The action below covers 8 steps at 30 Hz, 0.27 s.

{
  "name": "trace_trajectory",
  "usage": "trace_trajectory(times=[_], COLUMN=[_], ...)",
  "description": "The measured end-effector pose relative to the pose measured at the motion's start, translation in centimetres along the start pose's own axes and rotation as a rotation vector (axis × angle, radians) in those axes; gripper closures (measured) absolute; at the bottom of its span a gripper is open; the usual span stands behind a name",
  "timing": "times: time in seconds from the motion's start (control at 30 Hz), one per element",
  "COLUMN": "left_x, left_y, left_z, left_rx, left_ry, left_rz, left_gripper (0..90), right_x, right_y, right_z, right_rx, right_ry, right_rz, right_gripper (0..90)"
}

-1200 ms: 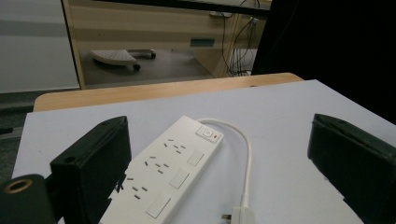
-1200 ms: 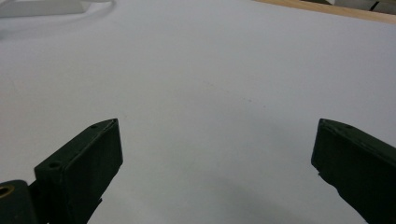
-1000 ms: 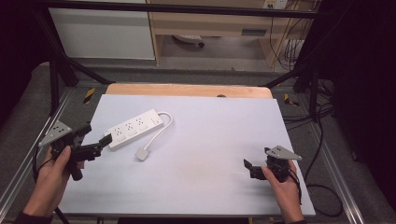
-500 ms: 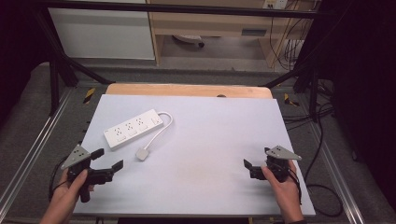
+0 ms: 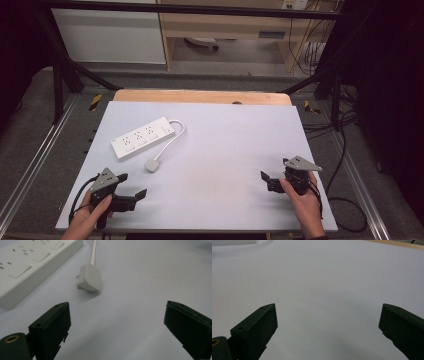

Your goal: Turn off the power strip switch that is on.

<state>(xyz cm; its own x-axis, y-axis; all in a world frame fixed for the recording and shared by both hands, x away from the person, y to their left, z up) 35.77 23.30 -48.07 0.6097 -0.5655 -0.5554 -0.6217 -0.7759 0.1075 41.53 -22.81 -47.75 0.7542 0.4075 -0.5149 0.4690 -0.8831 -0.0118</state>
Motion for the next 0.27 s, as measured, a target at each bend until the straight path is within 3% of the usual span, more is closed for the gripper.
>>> trace_trajectory(times=[0.17,0.27], left_x=[-0.6,-0.4], left_y=[-1.7,-2.5], left_z=[0.2,0.6], left_rx=[-0.065,-0.071], left_ry=[0.015,-0.014], left_rz=[-0.048,-0.073], left_gripper=[7.2,7.5], right_x=[0.3,0.9], right_y=[0.0,0.3], right_z=[0.5,1.3], right_rx=[0.002,0.006], right_ry=[-0.030,-0.084], right_rz=[0.005,0.021], right_gripper=[2.3,2.4])
Point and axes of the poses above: each handheld gripper's, and its own axes: x roughly forward along the jaws, z roughly out of its underside, y roughly to its right, the point moved 8 cm from there along x, roughly forward along the jaws, and after that the axes turned 1 degree about z, right-handed, at the moved point
